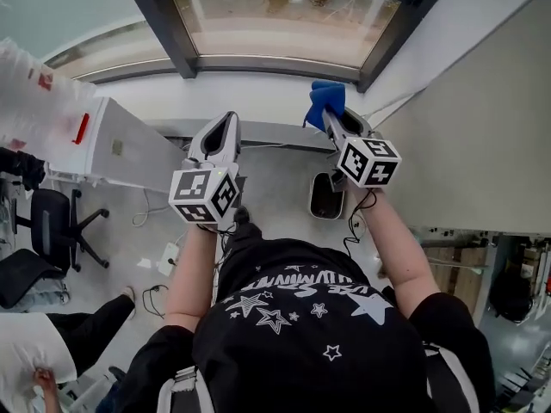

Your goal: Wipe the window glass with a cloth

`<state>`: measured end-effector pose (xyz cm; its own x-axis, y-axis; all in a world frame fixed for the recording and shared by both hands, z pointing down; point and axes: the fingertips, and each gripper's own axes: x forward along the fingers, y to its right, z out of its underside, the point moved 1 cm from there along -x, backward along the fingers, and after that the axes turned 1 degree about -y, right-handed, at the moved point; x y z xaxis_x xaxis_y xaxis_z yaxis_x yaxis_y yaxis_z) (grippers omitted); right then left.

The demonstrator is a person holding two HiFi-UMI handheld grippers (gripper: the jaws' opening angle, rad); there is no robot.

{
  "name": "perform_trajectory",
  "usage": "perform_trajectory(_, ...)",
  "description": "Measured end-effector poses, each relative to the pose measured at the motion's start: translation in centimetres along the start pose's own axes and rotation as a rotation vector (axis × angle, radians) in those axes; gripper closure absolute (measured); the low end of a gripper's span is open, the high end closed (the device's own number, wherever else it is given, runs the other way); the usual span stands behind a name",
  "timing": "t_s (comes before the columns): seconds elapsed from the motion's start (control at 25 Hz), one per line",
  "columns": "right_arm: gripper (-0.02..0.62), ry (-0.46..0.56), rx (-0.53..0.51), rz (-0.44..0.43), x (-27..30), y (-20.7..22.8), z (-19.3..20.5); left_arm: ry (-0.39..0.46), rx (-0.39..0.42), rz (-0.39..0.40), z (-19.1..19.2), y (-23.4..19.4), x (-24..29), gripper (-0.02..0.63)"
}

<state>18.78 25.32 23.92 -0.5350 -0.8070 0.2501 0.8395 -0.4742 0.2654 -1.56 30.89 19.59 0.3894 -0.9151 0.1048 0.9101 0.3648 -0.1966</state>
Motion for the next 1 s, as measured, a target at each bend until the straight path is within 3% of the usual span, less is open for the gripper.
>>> perform_trajectory(0.4, 0.523, 0.008, -0.077, -0.219, -8.7, -1.2, 1.1, 0.007, 0.001, -0.036, 2.9, 10.1, -3.9, 0.598)
perform_trajectory(0.64, 0.524, -0.051, -0.127, -0.326, -12.8, -0.5, 2.1, -0.001, -0.003, -0.040, 4.1, 15.4, -4.8, 0.598)
perform_trajectory(0.84, 0.525, -0.086, -0.084, -0.351, -13.6, -0.7, 3.6, -0.011, 0.003, -0.047, 4.8, 17.7, -7.2, 0.598)
perform_trajectory(1.0, 0.526, -0.053, -0.083, -0.360, -13.5, -2.4, 2.6, 0.006, 0.015, -0.070, 3.8, 17.6, -9.5, 0.598)
